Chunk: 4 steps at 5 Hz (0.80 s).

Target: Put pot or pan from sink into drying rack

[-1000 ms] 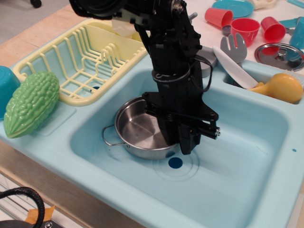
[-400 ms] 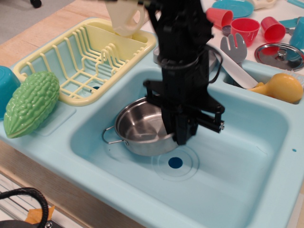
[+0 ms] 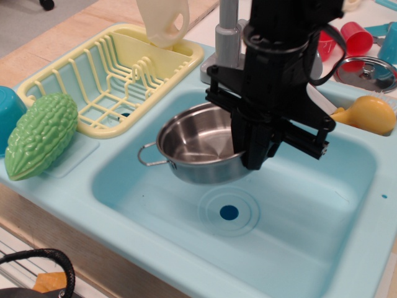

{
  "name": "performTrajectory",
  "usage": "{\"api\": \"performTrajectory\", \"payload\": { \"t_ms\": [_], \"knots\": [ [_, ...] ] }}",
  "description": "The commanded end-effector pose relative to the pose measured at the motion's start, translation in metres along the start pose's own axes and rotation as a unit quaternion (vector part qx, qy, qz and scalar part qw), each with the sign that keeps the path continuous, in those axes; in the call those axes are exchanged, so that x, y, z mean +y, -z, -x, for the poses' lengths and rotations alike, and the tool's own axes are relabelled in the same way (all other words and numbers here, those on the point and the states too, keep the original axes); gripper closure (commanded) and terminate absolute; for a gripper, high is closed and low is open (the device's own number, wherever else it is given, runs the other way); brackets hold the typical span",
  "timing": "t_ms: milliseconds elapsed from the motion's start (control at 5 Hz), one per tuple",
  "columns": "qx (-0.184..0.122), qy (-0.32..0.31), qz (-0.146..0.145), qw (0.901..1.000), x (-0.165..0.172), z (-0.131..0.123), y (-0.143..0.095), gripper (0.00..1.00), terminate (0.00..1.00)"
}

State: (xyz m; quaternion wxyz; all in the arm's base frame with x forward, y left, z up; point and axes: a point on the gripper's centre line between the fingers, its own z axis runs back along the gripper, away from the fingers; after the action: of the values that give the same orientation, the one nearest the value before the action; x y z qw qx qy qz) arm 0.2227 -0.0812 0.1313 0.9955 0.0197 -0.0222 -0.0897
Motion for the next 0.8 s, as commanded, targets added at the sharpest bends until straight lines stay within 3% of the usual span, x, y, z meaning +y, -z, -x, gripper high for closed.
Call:
{"api": "performTrajectory", "payload": {
  "t_ms": [0, 200, 600],
  "knots": [
    [-0.038, 0.003, -0.028, 0.9989, 0.010, -0.005, -0.033, 1.00, 0.00],
    [-0.041, 0.005, -0.045, 0.9981, 0.023, -0.006, -0.042, 1.00, 0.00],
    [-0.030, -0.019, -0.047, 0.9983, 0.059, -0.013, -0.051, 1.00, 0.00]
  ]
}}
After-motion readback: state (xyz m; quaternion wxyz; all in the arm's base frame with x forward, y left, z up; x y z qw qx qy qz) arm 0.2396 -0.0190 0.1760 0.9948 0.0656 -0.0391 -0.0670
